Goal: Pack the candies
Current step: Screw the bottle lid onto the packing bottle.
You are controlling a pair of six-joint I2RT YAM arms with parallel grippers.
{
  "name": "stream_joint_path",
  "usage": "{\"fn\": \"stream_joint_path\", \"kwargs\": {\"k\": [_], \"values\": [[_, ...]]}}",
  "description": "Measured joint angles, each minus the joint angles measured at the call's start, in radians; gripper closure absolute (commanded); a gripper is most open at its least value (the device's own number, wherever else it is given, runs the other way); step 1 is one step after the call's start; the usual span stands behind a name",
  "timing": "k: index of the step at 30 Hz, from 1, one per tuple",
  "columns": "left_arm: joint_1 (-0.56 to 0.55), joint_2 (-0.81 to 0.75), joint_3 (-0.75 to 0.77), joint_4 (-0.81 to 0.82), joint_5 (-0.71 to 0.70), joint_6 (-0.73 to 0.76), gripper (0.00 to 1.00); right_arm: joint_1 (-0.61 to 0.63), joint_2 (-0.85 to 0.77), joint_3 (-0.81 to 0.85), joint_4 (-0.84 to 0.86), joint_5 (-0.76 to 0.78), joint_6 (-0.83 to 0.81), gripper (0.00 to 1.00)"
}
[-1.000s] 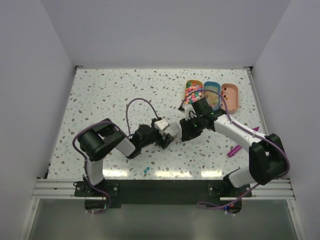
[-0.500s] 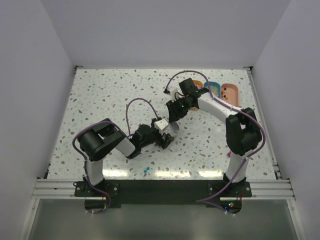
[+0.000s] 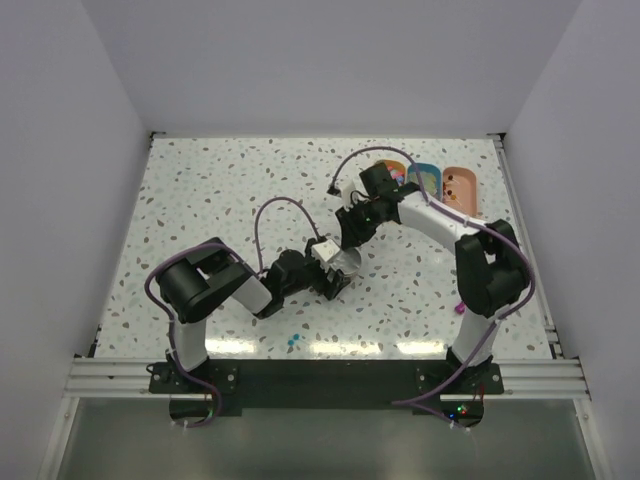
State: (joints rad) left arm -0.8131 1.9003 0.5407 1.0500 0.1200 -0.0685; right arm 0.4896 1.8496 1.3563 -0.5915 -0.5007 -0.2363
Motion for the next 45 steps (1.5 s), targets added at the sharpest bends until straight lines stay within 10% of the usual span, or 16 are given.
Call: {"fn": "stream_joint_path", "kwargs": {"k": [12, 31, 45], "values": [[-0.034, -0.001, 0.007, -0.023, 0.045, -0.002, 0.20, 0.040, -0.276, -0.364, 0.291, 0.164, 0.219, 0.86], [-0.037, -0.014, 0.024, -0.073, 0.007, -0.025, 0.22, 0.023, -0.413, -0.511, 0.341, 0.248, 0.372, 0.89], [0.014, -0.008, 0.074, -0.133, -0.260, -0.039, 0.11, -0.063, -0.342, -0.393, 0.056, 0.128, 0.401, 0.53]]}}
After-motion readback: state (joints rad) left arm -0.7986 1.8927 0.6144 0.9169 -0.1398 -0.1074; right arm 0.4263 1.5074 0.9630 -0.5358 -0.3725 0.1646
